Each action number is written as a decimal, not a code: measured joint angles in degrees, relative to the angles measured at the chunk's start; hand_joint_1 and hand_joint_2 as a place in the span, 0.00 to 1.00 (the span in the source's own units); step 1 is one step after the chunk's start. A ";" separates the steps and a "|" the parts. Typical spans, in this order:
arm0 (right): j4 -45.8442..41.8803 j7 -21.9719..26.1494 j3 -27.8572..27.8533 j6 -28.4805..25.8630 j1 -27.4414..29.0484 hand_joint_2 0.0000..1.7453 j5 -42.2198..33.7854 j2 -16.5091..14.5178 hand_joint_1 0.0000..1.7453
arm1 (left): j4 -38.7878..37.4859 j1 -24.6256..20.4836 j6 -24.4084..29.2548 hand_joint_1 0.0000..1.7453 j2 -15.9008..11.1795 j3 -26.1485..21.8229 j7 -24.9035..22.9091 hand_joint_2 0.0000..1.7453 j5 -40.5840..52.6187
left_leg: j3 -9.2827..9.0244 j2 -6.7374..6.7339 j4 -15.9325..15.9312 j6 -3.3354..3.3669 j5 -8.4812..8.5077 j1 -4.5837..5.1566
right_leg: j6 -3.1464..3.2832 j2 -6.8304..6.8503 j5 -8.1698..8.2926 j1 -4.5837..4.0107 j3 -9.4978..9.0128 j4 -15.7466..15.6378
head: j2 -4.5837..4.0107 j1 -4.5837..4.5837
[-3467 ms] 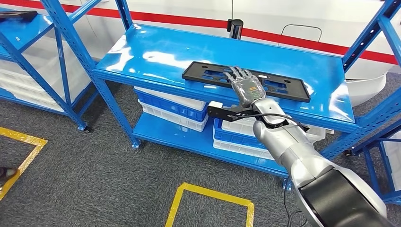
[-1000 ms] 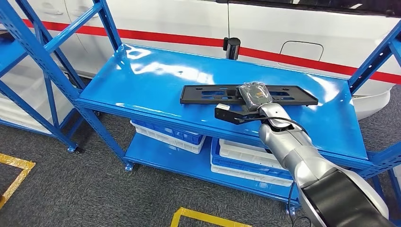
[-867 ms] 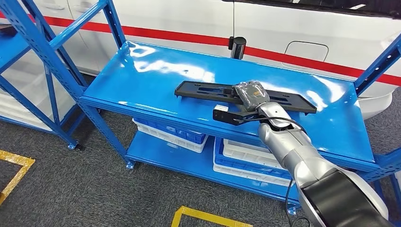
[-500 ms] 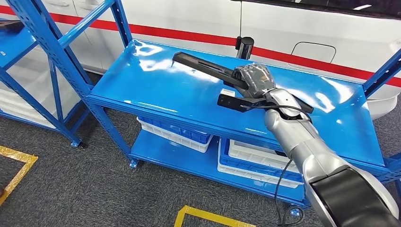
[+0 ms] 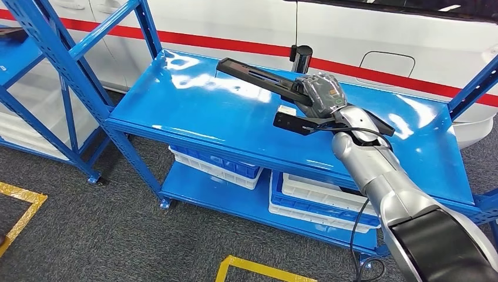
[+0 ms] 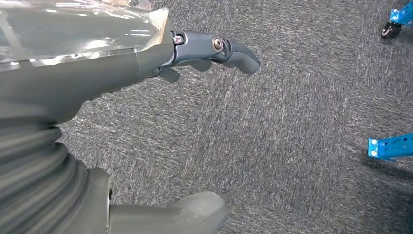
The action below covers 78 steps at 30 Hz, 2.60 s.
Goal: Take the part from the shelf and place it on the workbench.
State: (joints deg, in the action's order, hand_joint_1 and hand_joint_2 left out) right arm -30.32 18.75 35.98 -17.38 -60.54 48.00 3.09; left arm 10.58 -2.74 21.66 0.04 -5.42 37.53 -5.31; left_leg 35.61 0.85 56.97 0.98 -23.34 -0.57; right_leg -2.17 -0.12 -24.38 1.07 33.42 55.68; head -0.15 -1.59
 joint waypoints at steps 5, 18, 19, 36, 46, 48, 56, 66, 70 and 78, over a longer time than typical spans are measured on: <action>-0.02 0.02 -0.02 -0.03 0.00 1.00 -0.04 0.05 1.00 | 0.00 0.00 0.01 0.00 0.00 -0.31 0.01 1.00 -0.01 | 0.00 0.00 0.00 0.00 0.00 -0.01 | 0.00 0.00 0.00 -0.01 0.01 0.04 | 0.01 0.02; -16.44 -0.51 -1.07 3.05 0.65 1.00 -7.79 6.58 1.00 | 0.00 0.05 -1.75 0.00 -0.13 -1.60 -3.90 1.00 -0.17 | 0.03 0.01 0.00 0.01 0.00 0.01 | 0.00 -0.01 0.00 0.05 0.02 0.02 | 0.00 0.01; -17.70 -1.25 -1.31 3.08 1.16 1.00 -8.12 6.96 1.00 | 0.00 0.02 -2.45 0.00 -0.16 -1.64 -5.73 1.00 0.17 | 0.03 0.00 0.12 0.18 -0.10 0.10 | -0.14 -0.01 0.08 0.28 -0.03 -0.14 | 0.00 -0.01; -20.17 0.35 -7.50 0.22 12.50 1.00 -9.69 12.59 1.00 | 0.04 -1.30 -6.17 0.00 -0.71 0.78 -15.59 1.00 4.66 | 2.35 0.16 1.54 -0.78 1.79 -0.75 | -1.16 -0.88 -3.47 1.70 -0.62 4.11 | 0.01 0.52; -20.96 0.33 -8.58 1.01 13.41 1.00 -9.57 13.16 1.00 | 0.05 -1.41 -6.25 0.00 -0.84 1.22 -15.71 1.00 5.17 | 2.20 -0.40 13.56 0.46 -7.57 -0.48 | 2.35 -0.51 -0.52 -0.46 3.20 4.45 | 0.01 0.17; -21.34 0.33 -8.91 1.06 13.49 1.00 -9.51 13.33 1.00 | 0.09 -1.54 -6.25 0.00 -0.93 1.22 -15.71 1.00 5.19 | -2.83 -0.47 6.45 1.93 -6.66 0.31 | 2.18 -0.46 0.09 -0.72 3.61 4.40 | 0.01 0.25; -21.65 0.32 -9.37 1.63 14.10 1.00 -9.39 14.08 1.00 | 0.13 -1.88 -6.37 0.00 -0.98 1.24 -15.67 1.00 5.23 | -3.40 -1.19 -0.48 2.81 -2.05 0.93 | 1.19 -0.10 -4.13 -0.44 6.72 9.94 | 0.01 0.50; -22.80 0.03 -10.33 1.60 15.14 1.00 -8.50 14.77 1.00 | 0.15 -2.03 -6.48 0.00 -0.56 1.24 -15.62 1.00 5.40 | 3.09 -1.02 1.75 0.86 2.20 0.98 | -0.66 -0.15 -5.62 -0.21 -3.71 2.76 | 0.02 0.43; -23.11 -0.16 -10.38 1.61 15.42 1.00 -8.37 14.75 1.00 | 0.14 -2.02 -6.49 0.00 -0.64 1.24 -15.61 1.00 5.40 | 4.87 -0.72 5.40 -0.23 -1.83 0.45 | 1.85 0.14 -3.72 0.49 -1.91 2.88 | 0.02 0.13; -23.56 -0.17 -10.54 1.61 15.43 1.00 -8.31 14.81 1.00 | 0.17 -2.25 -6.49 0.00 -0.57 1.24 -15.60 1.00 5.40 | -1.48 -0.66 9.56 -0.90 -5.62 -0.52 | 1.54 0.16 0.53 0.21 2.82 3.02 | 0.01 -0.05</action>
State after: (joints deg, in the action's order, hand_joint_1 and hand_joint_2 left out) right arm -53.87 18.58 25.44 -15.77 -45.11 39.69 17.90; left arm 10.75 -4.99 15.17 -0.52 -4.17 21.93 0.09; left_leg 34.13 0.19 66.54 0.08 -28.96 -1.09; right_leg -0.64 0.04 -23.85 1.28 36.24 58.70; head -0.14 -1.64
